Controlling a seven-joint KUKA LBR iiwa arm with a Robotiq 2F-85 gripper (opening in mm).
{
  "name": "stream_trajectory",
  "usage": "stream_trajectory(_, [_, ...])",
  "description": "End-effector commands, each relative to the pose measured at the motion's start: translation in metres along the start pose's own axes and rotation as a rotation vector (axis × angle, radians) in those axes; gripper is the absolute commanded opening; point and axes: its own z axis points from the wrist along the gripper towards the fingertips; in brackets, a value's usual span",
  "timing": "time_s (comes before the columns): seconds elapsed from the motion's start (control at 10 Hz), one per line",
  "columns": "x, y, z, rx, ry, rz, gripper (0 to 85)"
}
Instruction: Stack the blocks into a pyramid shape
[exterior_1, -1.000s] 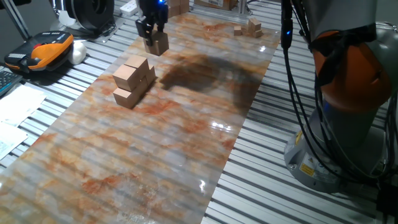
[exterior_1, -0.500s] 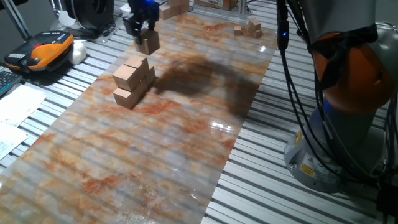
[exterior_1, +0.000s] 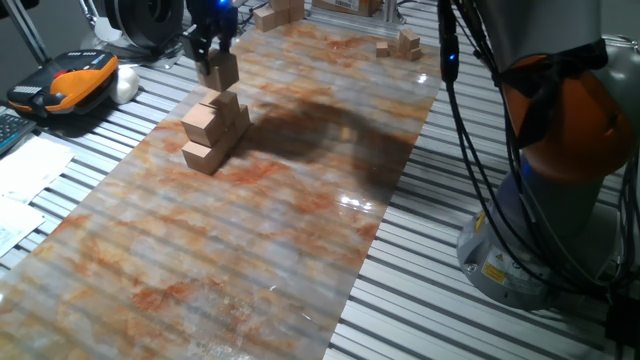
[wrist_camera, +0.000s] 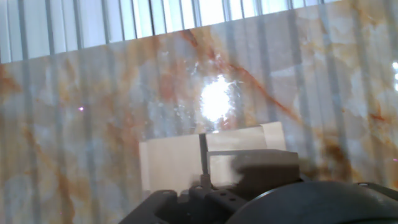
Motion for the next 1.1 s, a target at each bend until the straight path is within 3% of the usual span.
stream_trajectory(0.0, [-0.003, 0.002, 0.002, -0.003, 0.0, -0.001, 0.0])
stream_trajectory(0.3, [-0.006, 0.011, 0.003, 0.014, 0.002, -0.001, 0.0])
stream_trajectory(0.6, [-0.009, 0.012, 0.005, 0.092, 0.045, -0.054, 0.0])
stream_trajectory(0.7, [-0.011, 0.014, 0.008, 0.093, 0.055, -0.067, 0.0])
stream_trajectory(1.0, [-0.012, 0.022, 0.009, 0.078, 0.049, -0.07, 0.0])
